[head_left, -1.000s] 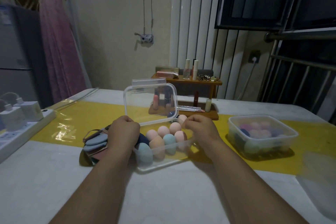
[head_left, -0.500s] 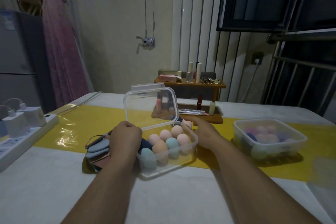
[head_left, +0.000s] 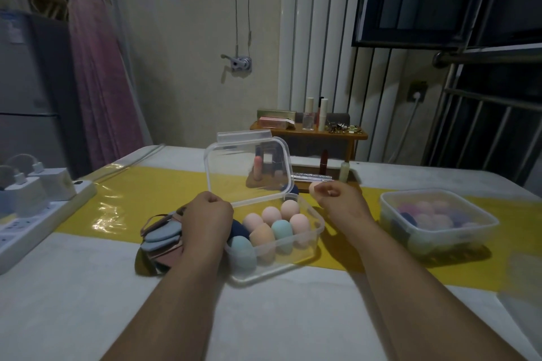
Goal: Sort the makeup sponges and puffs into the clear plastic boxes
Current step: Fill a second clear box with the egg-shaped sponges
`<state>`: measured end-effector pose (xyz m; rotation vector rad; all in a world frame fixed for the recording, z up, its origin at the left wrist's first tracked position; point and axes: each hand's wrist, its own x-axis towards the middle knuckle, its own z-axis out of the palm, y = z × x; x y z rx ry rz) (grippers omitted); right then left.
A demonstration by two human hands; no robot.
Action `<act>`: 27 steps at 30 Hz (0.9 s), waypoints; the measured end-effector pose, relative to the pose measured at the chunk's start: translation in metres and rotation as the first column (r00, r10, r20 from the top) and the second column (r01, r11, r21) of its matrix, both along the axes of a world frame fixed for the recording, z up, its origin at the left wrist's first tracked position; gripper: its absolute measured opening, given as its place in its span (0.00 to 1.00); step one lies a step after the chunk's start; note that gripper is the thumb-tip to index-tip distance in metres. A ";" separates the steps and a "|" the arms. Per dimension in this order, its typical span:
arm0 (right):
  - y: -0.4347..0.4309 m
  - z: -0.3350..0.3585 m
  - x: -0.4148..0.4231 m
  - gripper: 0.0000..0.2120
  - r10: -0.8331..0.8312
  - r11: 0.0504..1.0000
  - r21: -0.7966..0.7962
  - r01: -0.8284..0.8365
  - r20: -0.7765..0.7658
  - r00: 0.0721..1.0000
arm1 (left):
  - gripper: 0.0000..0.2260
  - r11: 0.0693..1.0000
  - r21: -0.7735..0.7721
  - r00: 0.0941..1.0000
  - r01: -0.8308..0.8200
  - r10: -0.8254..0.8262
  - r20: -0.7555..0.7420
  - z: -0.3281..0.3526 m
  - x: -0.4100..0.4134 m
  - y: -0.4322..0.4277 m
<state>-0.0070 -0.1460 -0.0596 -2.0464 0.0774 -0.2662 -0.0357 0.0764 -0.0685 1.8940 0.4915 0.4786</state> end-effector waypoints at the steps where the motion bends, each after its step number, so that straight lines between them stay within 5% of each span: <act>1: -0.002 0.004 -0.005 0.06 -0.012 1.000 0.029 0.012 0.027 1.000 | 0.03 0.999 -0.032 1.000 0.017 -0.017 0.001 0.001 -0.001 -0.002; 7: 0.003 0.022 -0.027 0.09 -0.019 0.999 0.050 0.009 0.207 0.978 | 0.05 0.938 -0.321 0.991 0.128 -0.108 0.081 0.003 -0.003 -0.011; 10: 0.011 0.020 -0.035 0.15 0.143 0.979 0.107 -0.174 0.252 0.957 | 0.04 0.879 -0.442 0.982 0.180 -0.133 0.135 0.000 -0.005 -0.018; 19: 0.025 0.029 -0.051 0.09 0.447 0.894 -0.120 -0.432 0.151 0.882 | 0.08 0.854 -0.479 0.975 0.203 -0.129 0.183 -0.003 -0.008 -0.023; 27: 0.048 0.023 -0.060 0.08 0.590 0.751 -0.279 -0.599 -0.126 0.798 | 0.08 0.905 -0.379 0.974 0.196 -0.136 0.180 -0.001 -0.012 -0.024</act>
